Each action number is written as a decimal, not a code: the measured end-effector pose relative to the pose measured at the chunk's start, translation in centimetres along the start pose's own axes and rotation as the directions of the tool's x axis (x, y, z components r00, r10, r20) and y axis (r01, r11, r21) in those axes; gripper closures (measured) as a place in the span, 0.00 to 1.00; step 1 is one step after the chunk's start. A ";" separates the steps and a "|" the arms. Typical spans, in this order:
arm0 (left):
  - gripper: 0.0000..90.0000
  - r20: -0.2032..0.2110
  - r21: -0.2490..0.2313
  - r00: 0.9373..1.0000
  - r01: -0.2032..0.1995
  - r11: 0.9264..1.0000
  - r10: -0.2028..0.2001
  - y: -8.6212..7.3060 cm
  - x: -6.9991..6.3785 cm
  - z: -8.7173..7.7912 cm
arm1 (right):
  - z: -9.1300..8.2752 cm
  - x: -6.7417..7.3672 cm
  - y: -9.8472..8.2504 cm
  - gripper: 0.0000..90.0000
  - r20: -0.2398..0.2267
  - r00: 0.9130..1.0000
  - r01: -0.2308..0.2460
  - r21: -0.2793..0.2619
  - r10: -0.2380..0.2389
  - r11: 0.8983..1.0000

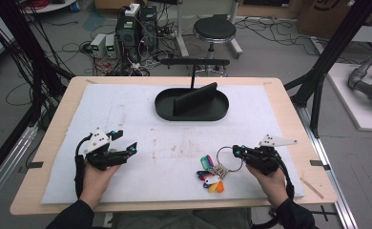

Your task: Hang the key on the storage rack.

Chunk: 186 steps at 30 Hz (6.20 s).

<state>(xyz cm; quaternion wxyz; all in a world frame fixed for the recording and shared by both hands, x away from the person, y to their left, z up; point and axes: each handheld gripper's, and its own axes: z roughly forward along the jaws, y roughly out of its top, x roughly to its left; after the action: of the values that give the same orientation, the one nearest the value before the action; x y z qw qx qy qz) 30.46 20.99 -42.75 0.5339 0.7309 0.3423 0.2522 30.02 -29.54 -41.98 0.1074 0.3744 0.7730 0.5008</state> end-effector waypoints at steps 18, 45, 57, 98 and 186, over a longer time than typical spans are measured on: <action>0.30 0.010 0.004 1.000 -0.004 1.000 0.004 0.0 -0.1 0.0 | -0.2 0.7 1.5 0.97 -0.023 0.996 0.084 0.000 -0.084 0.996; 0.30 0.020 0.009 1.000 -0.015 1.000 0.015 0.0 -0.2 0.1 | -1.4 1.4 6.9 0.97 -0.060 0.984 0.161 -0.096 -0.167 0.982; 0.30 0.030 0.004 0.999 -0.018 1.000 0.018 0.0 -0.2 0.1 | -1.9 1.1 9.6 0.97 -0.072 0.979 0.181 -0.132 -0.192 0.975; 0.30 0.021 0.000 1.000 -0.002 1.000 0.002 -0.4 0.3 -0.5 | 0.0 -2.2 17.9 0.97 0.029 0.964 0.265 -0.235 -0.266 0.935; 0.31 -0.016 0.037 1.000 -0.009 0.999 0.010 -2.2 0.3 -3.0 | 9.8 -11.9 19.7 0.97 0.216 0.976 0.068 -0.229 -0.017 0.971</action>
<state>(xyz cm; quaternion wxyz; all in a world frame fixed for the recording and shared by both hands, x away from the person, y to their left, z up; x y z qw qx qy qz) 27.98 23.49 -43.91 0.5162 0.7402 0.3480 0.2542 52.88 -26.65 -32.28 0.2439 0.3937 0.7002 0.5433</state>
